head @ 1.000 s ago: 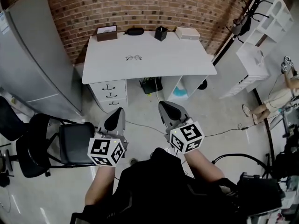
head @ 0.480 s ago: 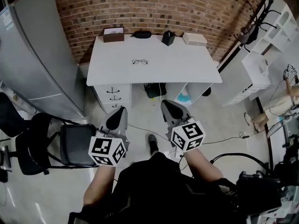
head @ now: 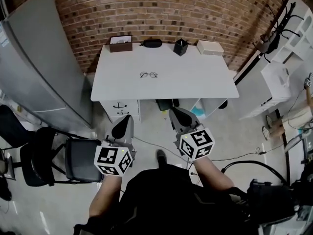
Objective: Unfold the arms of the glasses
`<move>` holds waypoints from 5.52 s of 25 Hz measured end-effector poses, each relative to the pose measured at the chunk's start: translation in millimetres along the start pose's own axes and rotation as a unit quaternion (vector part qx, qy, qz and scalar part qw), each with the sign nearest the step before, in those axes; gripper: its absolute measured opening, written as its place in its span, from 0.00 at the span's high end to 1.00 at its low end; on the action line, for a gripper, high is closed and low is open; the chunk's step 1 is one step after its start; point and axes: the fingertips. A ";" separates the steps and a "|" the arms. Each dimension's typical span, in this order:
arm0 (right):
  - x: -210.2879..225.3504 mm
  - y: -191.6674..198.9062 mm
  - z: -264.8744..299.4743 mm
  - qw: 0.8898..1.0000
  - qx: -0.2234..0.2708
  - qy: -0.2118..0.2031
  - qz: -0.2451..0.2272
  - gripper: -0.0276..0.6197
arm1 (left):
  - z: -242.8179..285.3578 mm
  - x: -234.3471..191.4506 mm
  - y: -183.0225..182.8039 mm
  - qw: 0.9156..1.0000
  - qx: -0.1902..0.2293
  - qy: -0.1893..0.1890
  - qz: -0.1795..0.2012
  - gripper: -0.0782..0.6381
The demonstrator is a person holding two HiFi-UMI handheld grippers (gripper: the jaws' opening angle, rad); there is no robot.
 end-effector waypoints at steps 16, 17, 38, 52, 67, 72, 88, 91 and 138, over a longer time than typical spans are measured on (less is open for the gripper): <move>105.1 -10.8 58.4 0.999 0.001 -0.042 0.022 0.94 | 117.2 4.0 -3.9 0.999 -0.027 -0.034 0.009 0.88; 111.3 -11.3 60.8 0.999 0.001 -0.045 0.022 0.94 | 123.8 3.0 -3.7 0.999 -0.028 -0.038 0.008 0.88; 195.1 -0.9 112.0 0.996 -0.009 -0.076 0.036 0.94 | 214.9 -3.2 20.7 0.996 -0.066 -0.067 0.003 0.88; 201.5 10.9 196.4 0.997 -0.042 -0.055 0.018 0.94 | 274.9 -81.2 28.0 0.996 -0.086 -0.038 -0.002 0.88; 213.3 60.5 281.8 0.991 -0.132 -0.012 0.021 0.94 | 336.3 -171.3 88.5 0.985 -0.171 -0.028 -0.017 0.88; 211.1 80.2 306.7 0.987 -0.163 -0.006 0.008 0.94 | 351.8 -198.8 112.6 0.980 -0.195 -0.020 -0.038 0.88; 239.6 183.5 355.5 0.967 -0.252 -0.013 0.031 0.84 | 400.1 -218.3 191.1 0.960 -0.275 0.000 -0.046 0.87; 247.5 204.2 364.2 0.963 -0.269 -0.020 0.020 0.84 | 407.9 -221.2 210.0 0.955 -0.294 -0.012 -0.047 0.87; 251.1 283.3 399.0 0.933 -0.356 -0.021 -0.040 0.91 | 435.7 -228.3 306.7 0.889 -0.445 -0.003 0.106 0.84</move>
Point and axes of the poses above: the fingertips, and each gripper's own axes: z forward along the fingers, x to its right, y out of its underside
